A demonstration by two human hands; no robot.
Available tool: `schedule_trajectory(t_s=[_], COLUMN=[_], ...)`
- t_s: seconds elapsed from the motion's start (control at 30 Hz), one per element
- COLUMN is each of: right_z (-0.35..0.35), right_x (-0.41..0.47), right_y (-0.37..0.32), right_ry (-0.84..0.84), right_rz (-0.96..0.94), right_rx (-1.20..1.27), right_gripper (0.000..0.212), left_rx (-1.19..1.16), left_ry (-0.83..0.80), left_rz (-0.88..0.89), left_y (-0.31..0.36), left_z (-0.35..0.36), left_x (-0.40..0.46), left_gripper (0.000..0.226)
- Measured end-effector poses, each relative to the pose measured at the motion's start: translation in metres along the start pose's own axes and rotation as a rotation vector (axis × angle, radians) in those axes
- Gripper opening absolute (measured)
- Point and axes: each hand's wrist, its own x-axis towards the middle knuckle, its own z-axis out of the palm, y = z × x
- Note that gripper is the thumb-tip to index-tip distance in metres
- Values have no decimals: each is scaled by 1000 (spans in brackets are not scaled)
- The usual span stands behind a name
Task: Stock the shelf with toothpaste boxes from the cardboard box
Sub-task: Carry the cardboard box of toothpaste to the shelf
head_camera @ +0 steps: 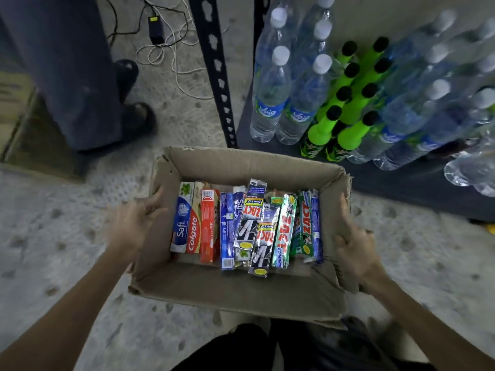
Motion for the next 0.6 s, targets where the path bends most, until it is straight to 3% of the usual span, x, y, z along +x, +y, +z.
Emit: schedule_trajectory(t_s=[0.13, 0.23, 0.47, 0.6], right_z=[-42, -79, -131, -141], right_x=[-13, -24, -39, -33], right_y=[45, 73, 146, 176], right_ry=[20, 10, 87, 89], right_rz=[38, 74, 118, 118], right_rx=[10, -21, -79, -84], right_gripper=[117, 111, 111, 110], left_rx=[-91, -192, -166, -128], left_ry=[-63, -80, -87, -79], left_rz=[-1, 25, 137, 94], left_y=[56, 99, 193, 228], left_z=[17, 29, 59, 82], left_x=[-16, -20, -19, -20], left_gripper=[53, 56, 55, 51])
